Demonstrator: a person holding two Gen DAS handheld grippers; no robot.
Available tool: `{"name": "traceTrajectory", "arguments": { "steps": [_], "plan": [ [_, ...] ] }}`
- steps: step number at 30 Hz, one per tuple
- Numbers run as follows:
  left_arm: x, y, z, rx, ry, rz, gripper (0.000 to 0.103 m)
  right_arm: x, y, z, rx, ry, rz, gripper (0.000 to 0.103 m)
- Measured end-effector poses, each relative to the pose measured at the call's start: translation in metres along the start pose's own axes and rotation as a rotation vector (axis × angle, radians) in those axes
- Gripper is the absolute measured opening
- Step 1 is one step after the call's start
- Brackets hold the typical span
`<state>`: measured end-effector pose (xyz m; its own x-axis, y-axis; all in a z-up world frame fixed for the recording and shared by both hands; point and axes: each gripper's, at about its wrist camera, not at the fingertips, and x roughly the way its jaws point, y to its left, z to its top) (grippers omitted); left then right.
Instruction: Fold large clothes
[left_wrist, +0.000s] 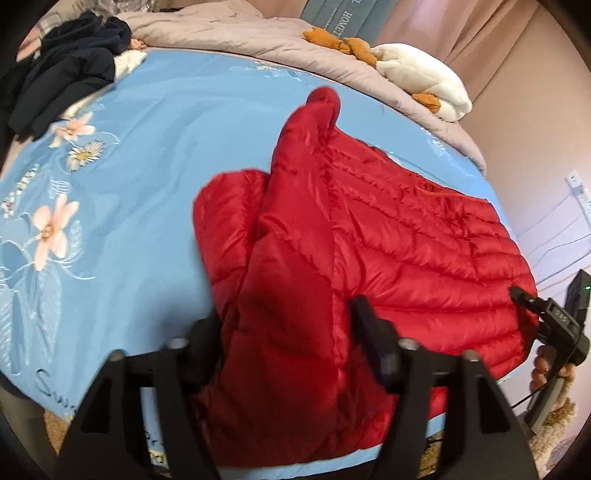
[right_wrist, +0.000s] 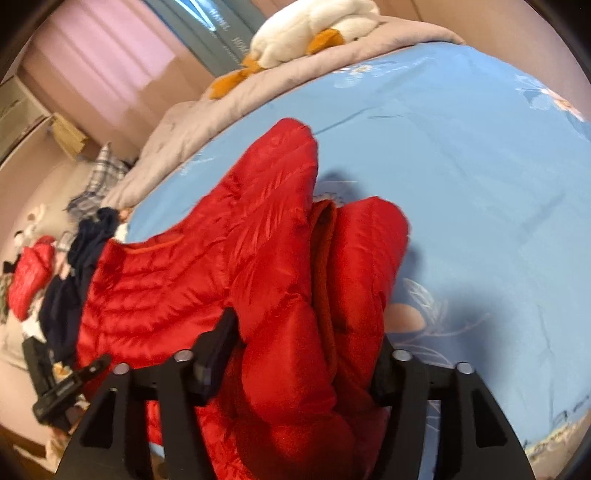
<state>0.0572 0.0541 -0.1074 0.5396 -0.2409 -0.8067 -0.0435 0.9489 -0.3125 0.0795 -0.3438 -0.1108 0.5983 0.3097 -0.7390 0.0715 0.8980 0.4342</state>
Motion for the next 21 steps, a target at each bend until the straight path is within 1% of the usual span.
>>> {"name": "traceTrajectory", "arguments": {
  "steps": [1, 3, 5, 7, 8, 10, 11, 12, 15, 21],
  "plan": [
    [-0.003, 0.000, 0.000, 0.005, -0.010, 0.021, 0.083, -0.002, -0.001, 0.000, 0.001, -0.007, -0.024, 0.075],
    [-0.012, 0.001, 0.000, 0.012, -0.045, 0.047, 0.087, -0.012, -0.004, -0.002, 0.002, -0.044, -0.074, 0.085],
    [-0.022, 0.000, -0.001, 0.015, -0.072, 0.054, 0.093, -0.023, -0.005, -0.004, -0.004, -0.083, -0.103, 0.088],
    [-0.036, -0.002, -0.002, 0.014, -0.114, 0.067, 0.101, -0.038, -0.003, -0.005, -0.017, -0.126, -0.137, 0.094],
    [-0.042, -0.004, -0.002, 0.015, -0.135, 0.071, 0.103, -0.046, 0.000, -0.005, -0.027, -0.150, -0.152, 0.095],
    [-0.056, -0.010, -0.003, 0.027, -0.182, 0.060, 0.103, -0.065, 0.011, -0.007, -0.070, -0.211, -0.182, 0.097],
    [-0.061, -0.013, -0.003, 0.032, -0.196, 0.056, 0.103, -0.073, 0.019, -0.009, -0.096, -0.236, -0.199, 0.098],
    [-0.066, -0.018, -0.003, 0.040, -0.207, 0.055, 0.103, -0.079, 0.026, -0.010, -0.120, -0.255, -0.218, 0.101],
    [-0.077, -0.031, -0.005, 0.067, -0.237, 0.063, 0.103, -0.098, 0.052, -0.014, -0.210, -0.323, -0.262, 0.102],
    [-0.095, -0.058, -0.014, 0.105, -0.314, 0.123, 0.103, -0.113, 0.099, -0.026, -0.330, -0.393, -0.244, 0.102]
  ]
}}
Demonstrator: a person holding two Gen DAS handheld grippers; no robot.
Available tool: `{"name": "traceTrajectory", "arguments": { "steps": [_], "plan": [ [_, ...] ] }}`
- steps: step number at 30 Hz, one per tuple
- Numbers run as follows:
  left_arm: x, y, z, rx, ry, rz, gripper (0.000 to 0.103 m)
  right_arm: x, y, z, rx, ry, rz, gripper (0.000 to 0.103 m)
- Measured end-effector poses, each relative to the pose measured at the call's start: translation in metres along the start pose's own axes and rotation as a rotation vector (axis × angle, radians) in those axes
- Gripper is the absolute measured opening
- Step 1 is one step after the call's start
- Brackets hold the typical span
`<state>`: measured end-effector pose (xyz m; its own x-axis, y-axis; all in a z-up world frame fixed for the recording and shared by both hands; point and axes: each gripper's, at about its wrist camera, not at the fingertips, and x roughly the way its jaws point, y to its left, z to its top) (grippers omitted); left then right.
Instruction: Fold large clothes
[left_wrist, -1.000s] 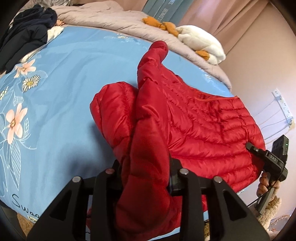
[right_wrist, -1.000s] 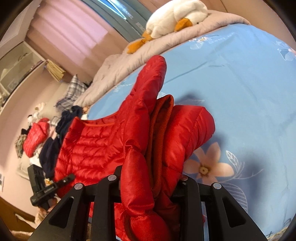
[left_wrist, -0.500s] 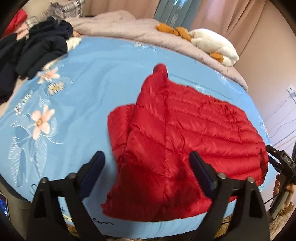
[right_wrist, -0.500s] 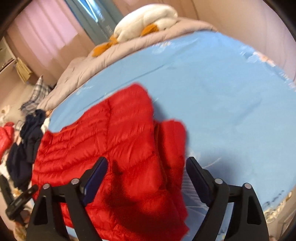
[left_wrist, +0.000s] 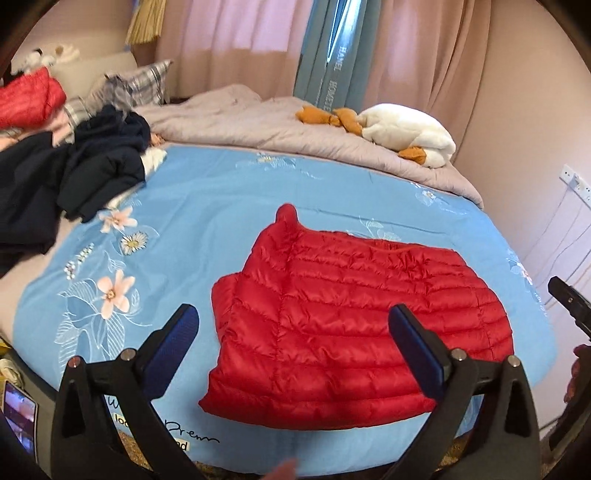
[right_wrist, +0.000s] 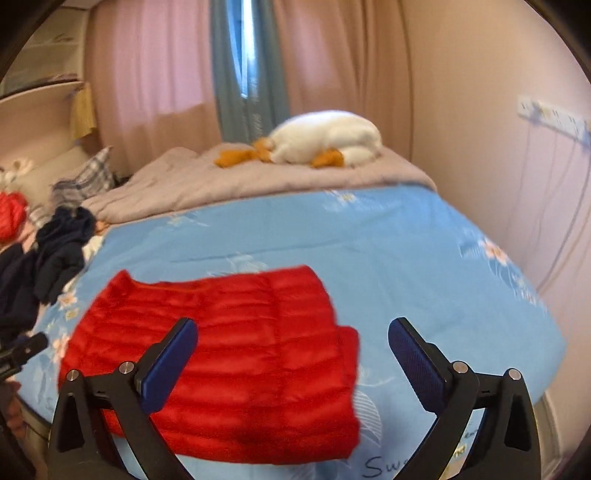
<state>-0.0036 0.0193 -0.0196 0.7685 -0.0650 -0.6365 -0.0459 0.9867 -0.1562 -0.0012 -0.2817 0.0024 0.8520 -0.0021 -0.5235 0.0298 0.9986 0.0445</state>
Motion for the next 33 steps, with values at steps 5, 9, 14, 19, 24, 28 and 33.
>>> {"name": "traceTrajectory", "arguments": {
  "steps": [5, 9, 14, 19, 24, 28, 33],
  "plan": [
    [0.000, -0.014, -0.011, 0.027, -0.003, 0.050, 0.103, -0.008, 0.023, -0.011, -0.022, -0.046, -0.008, 0.102],
    [0.004, -0.021, -0.023, 0.027, 0.015, 0.053, 0.103, 0.002, 0.029, -0.025, -0.006, 0.001, 0.008, 0.102],
    [0.010, -0.025, -0.036, 0.031, 0.052, 0.047, 0.103, 0.010, 0.037, -0.041, 0.001, 0.069, 0.026, 0.102],
    [0.012, -0.029, -0.043, 0.043, 0.071, 0.041, 0.103, 0.012, 0.045, -0.049, -0.013, 0.101, 0.043, 0.102],
    [0.011, -0.030, -0.045, 0.048, 0.065, 0.043, 0.103, 0.010, 0.051, -0.051, -0.028, 0.105, 0.050, 0.102],
    [0.008, -0.031, -0.045, 0.055, 0.059, 0.049, 0.103, 0.011, 0.052, -0.051, -0.030, 0.110, 0.049, 0.102],
    [0.009, -0.033, -0.047, 0.066, 0.074, 0.036, 0.103, 0.011, 0.053, -0.052, -0.032, 0.114, 0.048, 0.102]
  ]
}}
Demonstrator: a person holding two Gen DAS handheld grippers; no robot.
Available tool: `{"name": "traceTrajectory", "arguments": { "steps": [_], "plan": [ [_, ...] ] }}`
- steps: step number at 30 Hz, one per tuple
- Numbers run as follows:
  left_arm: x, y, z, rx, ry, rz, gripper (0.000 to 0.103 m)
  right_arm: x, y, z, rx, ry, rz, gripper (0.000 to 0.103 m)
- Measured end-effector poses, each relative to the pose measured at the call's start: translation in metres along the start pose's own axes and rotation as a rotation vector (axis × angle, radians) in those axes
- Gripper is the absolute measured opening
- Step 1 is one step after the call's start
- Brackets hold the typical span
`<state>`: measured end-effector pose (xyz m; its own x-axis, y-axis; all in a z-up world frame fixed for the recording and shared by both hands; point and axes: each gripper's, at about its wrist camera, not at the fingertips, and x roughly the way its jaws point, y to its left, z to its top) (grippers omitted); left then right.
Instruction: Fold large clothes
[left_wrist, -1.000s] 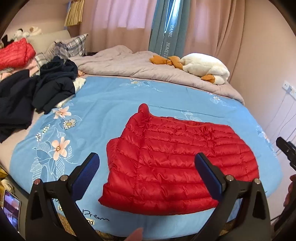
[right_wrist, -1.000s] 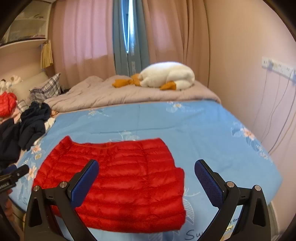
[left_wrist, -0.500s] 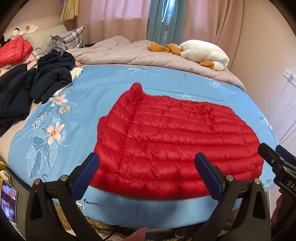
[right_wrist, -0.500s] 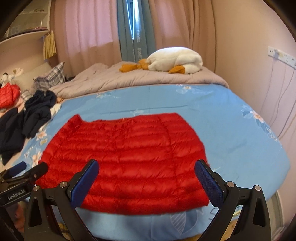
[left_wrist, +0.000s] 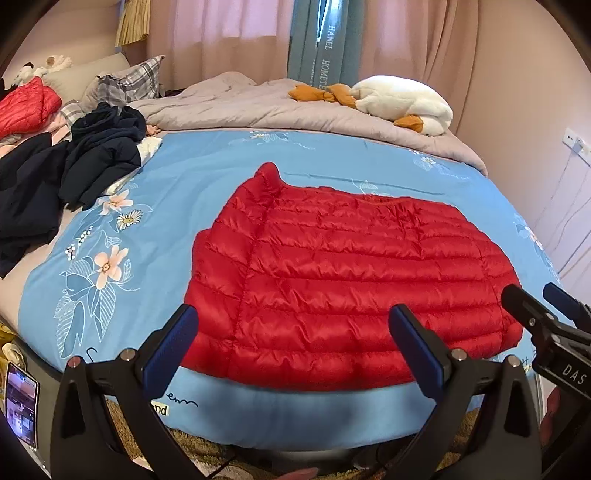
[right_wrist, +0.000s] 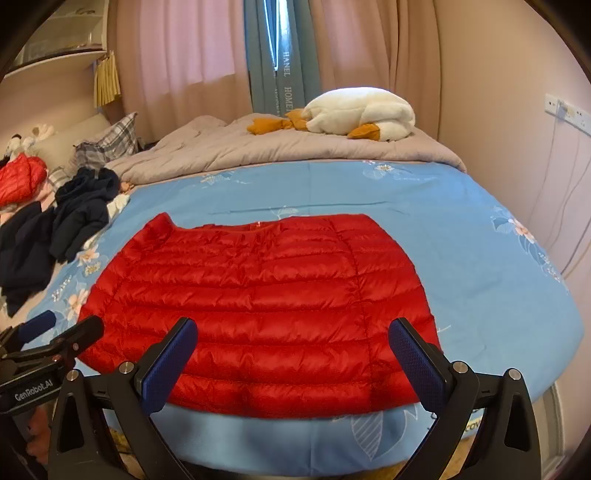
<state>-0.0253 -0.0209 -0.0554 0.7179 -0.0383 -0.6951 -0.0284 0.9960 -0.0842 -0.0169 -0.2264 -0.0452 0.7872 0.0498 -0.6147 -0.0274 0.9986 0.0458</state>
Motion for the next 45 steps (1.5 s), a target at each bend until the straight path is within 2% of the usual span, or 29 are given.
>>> {"name": "traceTrajectory", "arguments": {
  "steps": [20, 38, 41, 45],
  "plan": [
    [-0.002, -0.002, 0.002, 0.006, 0.006, 0.001, 0.103, 0.000, 0.000, -0.002, -0.002, 0.004, -0.014, 0.102],
    [-0.011, -0.006, 0.012, 0.021, -0.020, 0.001, 0.103, -0.004, -0.004, 0.005, 0.000, -0.004, -0.026, 0.102],
    [-0.019, -0.010, 0.021, 0.033, -0.041, 0.016, 0.103, -0.007, -0.003, 0.011, -0.010, -0.011, -0.029, 0.102],
    [-0.033, -0.017, 0.039, 0.039, -0.080, 0.002, 0.103, -0.021, -0.003, 0.034, -0.024, -0.034, 0.032, 0.102]
  ]
}}
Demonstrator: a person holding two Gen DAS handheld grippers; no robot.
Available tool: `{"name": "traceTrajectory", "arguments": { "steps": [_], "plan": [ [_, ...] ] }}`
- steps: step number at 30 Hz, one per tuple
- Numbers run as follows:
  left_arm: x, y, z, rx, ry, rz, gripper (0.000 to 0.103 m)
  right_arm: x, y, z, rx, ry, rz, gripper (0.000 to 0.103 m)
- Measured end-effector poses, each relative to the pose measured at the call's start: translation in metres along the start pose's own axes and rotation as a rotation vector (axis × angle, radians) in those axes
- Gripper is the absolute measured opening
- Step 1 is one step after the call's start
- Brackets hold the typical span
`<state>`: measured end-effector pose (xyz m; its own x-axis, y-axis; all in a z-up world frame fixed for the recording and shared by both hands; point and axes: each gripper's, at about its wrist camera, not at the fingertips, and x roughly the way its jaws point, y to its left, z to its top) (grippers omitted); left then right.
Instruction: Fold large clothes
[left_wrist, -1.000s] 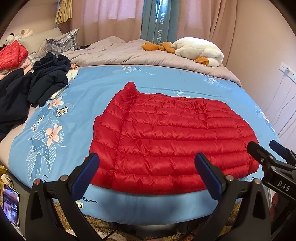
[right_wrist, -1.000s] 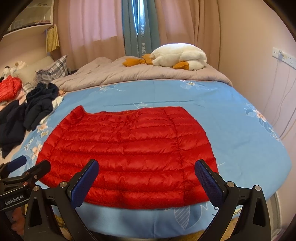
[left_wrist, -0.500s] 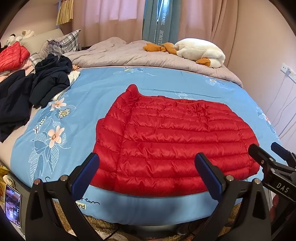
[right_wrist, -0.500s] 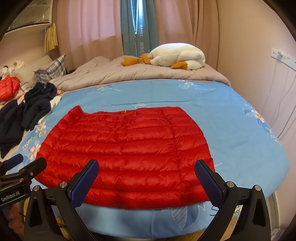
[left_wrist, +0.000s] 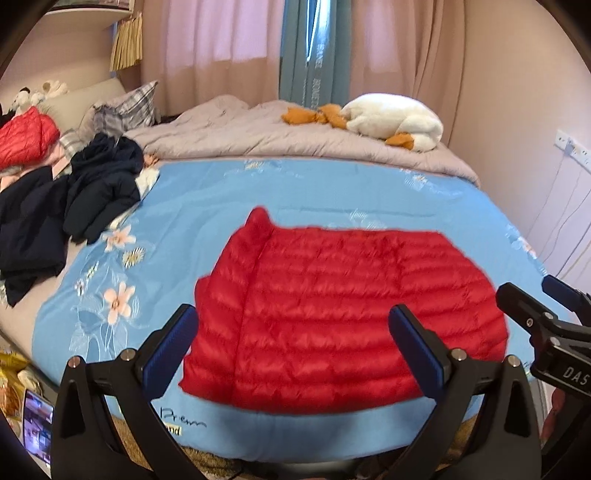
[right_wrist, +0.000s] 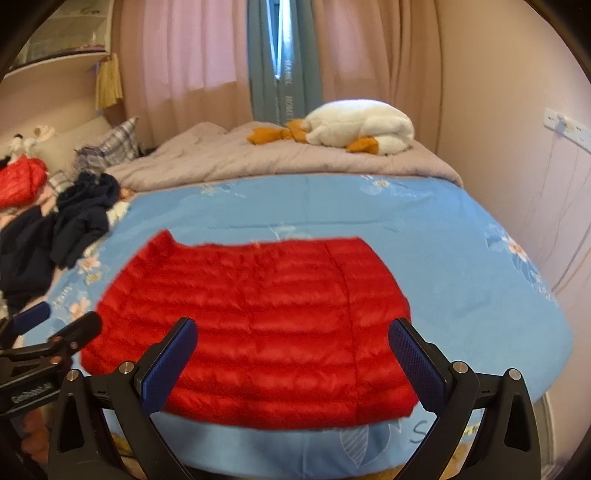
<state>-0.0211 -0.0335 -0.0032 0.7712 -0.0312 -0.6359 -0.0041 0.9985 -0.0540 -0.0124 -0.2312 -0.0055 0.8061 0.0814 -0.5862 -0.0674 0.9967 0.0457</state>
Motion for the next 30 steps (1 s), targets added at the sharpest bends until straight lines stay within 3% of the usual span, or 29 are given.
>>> {"name": "traceTrajectory", "arguments": {
  "steps": [5, 10, 20, 30],
  "plan": [
    [-0.013, -0.007, 0.015, -0.008, -0.056, 0.019, 0.103, -0.018, -0.006, 0.021, 0.020, -0.066, -0.023, 0.102],
    [-0.010, -0.015, 0.015, -0.004, -0.043, -0.010, 0.103, -0.026, -0.005, 0.017, 0.043, -0.082, -0.028, 0.102],
    [0.005, -0.037, 0.007, 0.011, 0.000, -0.042, 0.103, -0.030, -0.032, 0.004, 0.108, -0.060, -0.112, 0.102],
    [0.021, -0.036, -0.007, 0.019, 0.059, -0.028, 0.103, -0.012, -0.031, -0.010, 0.117, 0.012, -0.104, 0.102]
  ]
}}
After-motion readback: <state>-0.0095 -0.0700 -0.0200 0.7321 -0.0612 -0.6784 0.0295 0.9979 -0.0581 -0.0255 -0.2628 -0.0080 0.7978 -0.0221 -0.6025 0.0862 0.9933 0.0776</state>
